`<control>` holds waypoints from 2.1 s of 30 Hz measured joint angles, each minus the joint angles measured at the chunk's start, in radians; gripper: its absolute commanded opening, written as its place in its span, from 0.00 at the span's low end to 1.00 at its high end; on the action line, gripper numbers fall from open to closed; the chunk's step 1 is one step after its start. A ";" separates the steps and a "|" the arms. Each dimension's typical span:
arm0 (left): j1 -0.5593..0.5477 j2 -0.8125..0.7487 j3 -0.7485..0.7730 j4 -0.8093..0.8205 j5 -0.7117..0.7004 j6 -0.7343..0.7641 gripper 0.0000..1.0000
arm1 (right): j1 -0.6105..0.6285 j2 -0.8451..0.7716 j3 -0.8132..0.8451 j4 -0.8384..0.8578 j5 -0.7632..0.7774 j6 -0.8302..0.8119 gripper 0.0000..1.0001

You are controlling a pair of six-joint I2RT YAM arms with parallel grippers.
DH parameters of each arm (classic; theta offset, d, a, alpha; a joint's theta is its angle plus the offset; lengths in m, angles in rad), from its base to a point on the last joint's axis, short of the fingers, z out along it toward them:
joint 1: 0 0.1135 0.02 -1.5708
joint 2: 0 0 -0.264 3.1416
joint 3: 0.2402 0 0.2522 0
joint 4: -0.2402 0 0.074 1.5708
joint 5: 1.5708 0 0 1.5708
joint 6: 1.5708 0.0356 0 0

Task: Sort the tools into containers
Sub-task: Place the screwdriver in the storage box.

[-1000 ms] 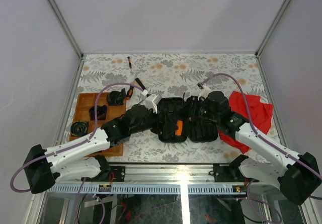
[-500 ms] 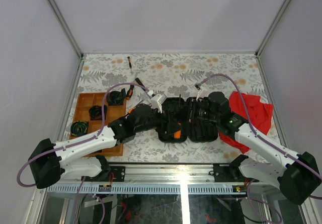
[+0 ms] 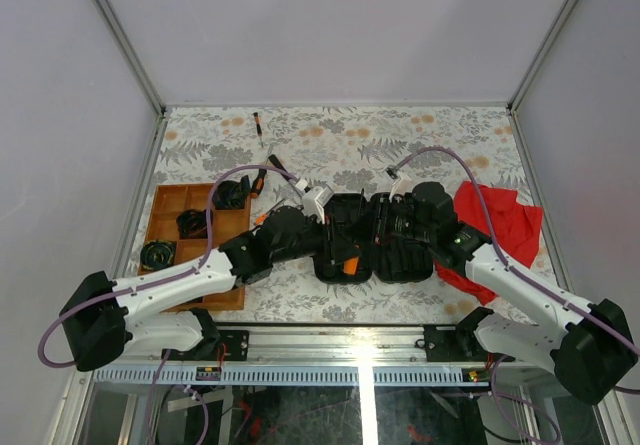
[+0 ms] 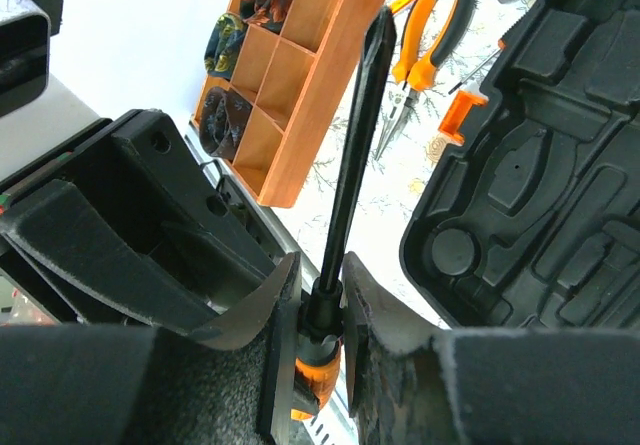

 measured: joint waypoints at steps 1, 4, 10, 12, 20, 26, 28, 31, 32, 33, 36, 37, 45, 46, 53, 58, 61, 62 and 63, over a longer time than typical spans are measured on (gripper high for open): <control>0.000 0.003 0.000 0.001 0.000 -0.003 0.00 | 0.000 -0.001 0.000 -0.004 0.006 0.000 0.25; 0.000 0.012 0.000 0.013 0.000 -0.005 0.00 | 0.001 -0.017 -0.006 -0.012 0.037 0.001 0.35; 0.000 0.016 -0.009 0.023 -0.013 -0.013 0.00 | 0.003 -0.144 -0.048 -0.013 0.158 0.020 0.57; 0.000 0.014 -0.021 0.025 -0.025 -0.021 0.00 | 0.003 -0.192 -0.070 -0.007 0.197 0.024 0.59; 0.011 -0.050 -0.077 0.051 -0.095 -0.087 0.00 | 0.112 -0.317 -0.174 -0.007 0.356 0.040 0.59; 0.021 -0.086 -0.105 0.113 -0.122 -0.136 0.00 | 0.341 -0.399 -0.207 0.035 0.521 0.028 0.59; 0.021 -0.087 -0.105 0.121 -0.123 -0.144 0.00 | 0.371 -0.399 -0.231 0.070 0.552 0.028 0.60; 0.021 -0.087 -0.105 0.131 -0.123 -0.152 0.00 | 0.402 -0.378 -0.266 0.103 0.575 0.025 0.60; 0.021 -0.088 -0.105 0.135 -0.123 -0.154 0.00 | 0.407 -0.364 -0.275 0.116 0.575 0.024 0.61; 0.021 -0.090 -0.105 0.138 -0.123 -0.154 0.00 | 0.409 -0.353 -0.282 0.128 0.575 0.022 0.61; 0.021 -0.097 -0.105 0.143 -0.123 -0.157 0.00 | 0.410 -0.337 -0.292 0.157 0.575 0.012 0.63; 0.021 -0.099 -0.105 0.143 -0.123 -0.158 0.00 | 0.410 -0.336 -0.292 0.171 0.576 0.008 0.63; 0.021 -0.103 -0.105 0.143 -0.119 -0.158 0.00 | 0.412 -0.323 -0.292 0.246 0.591 -0.004 0.64; 0.021 -0.104 -0.105 0.143 -0.119 -0.158 0.00 | 0.412 -0.320 -0.292 0.254 0.591 -0.004 0.63; 0.021 -0.105 -0.105 0.143 -0.116 -0.157 0.00 | 0.412 -0.296 -0.292 0.277 0.591 -0.003 0.56; 0.021 -0.108 -0.105 0.143 -0.115 -0.157 0.00 | 0.412 -0.283 -0.292 0.277 0.594 0.007 0.47; 0.021 -0.110 -0.105 0.143 -0.115 -0.157 0.00 | 0.412 -0.283 -0.292 0.276 0.601 0.013 0.38; 0.021 -0.110 -0.105 0.143 -0.114 -0.157 0.00 | 0.412 -0.283 -0.292 0.276 0.602 0.014 0.35; 0.021 -0.111 -0.105 0.143 -0.114 -0.156 0.00 | 0.412 -0.283 -0.292 0.274 0.607 0.016 0.31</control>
